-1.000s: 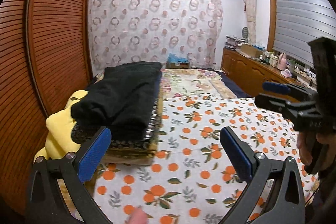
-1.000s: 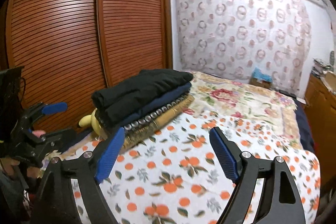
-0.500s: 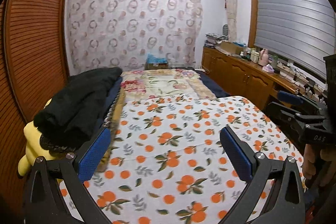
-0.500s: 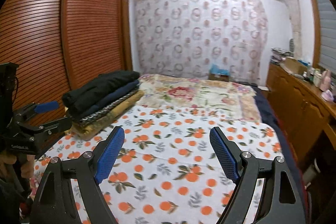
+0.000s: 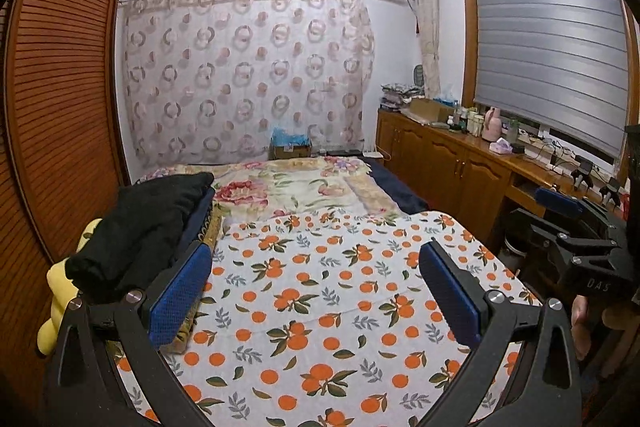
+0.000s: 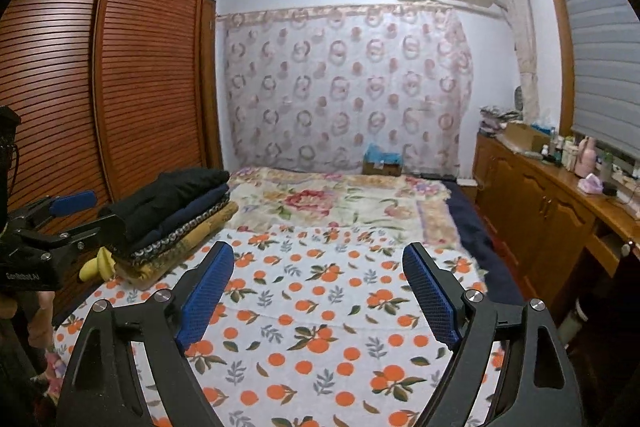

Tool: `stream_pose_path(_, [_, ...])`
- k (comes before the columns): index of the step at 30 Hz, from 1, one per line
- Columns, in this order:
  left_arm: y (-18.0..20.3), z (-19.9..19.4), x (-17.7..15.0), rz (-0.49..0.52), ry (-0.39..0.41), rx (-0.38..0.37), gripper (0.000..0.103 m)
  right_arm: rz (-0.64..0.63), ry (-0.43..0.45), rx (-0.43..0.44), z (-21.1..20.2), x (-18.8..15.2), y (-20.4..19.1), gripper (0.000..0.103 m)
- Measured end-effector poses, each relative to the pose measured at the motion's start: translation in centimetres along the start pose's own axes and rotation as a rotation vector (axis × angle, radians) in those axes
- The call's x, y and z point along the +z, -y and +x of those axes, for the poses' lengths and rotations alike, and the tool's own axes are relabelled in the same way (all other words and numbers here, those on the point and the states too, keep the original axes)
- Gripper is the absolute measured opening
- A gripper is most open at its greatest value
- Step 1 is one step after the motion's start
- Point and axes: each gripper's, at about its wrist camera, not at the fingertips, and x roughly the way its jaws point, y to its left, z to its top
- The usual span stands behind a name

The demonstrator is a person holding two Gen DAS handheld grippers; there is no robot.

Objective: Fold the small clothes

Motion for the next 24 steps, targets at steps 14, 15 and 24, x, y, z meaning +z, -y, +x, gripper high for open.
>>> stream_pose_path(14, [-0.2,-0.3,0.0,-0.011,0.008,0.022,0.103,0.022,0.029,-0.027,0.2,-1.3,-0.1,0.088])
stream_pose_path(15, [-0.2,-0.3,0.0,-0.011,0.008,0.022,0.103,0.022,0.029,-0.026,0.3,-1.4,-0.1,0.088])
stream_pose_path(24, [-0.3,-0.3,0.0,-0.010,0.008,0.022,0.103,0.027,0.027,-0.021,0.4,-1.1,0.6,0.088])
